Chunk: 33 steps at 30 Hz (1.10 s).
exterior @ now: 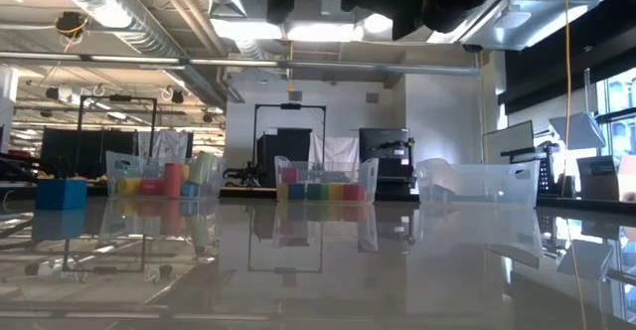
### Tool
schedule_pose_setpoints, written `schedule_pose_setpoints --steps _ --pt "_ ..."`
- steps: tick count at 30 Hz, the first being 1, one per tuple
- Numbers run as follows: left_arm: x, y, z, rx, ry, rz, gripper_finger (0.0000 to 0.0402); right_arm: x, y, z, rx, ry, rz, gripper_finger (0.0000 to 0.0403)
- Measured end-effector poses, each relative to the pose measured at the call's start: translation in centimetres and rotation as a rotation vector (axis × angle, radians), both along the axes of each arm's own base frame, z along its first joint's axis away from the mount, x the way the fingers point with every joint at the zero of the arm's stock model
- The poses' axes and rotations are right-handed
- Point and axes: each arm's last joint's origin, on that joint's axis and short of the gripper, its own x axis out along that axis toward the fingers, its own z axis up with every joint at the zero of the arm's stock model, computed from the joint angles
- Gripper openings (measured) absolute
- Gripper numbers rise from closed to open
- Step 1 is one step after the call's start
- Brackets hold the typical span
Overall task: Sort blocks by size
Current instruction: Put the square blue block into the middle transparent bin
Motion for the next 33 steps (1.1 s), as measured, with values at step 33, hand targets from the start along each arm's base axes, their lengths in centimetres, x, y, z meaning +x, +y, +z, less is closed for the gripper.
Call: schedule_pose_setpoints --steps 33 --pt "-6.7 2.5 -9.2 -0.875 -0.061 0.475 0.0227 -2.0 -16.7 -4.7 -0.349 0.475 -0.601 0.0142"
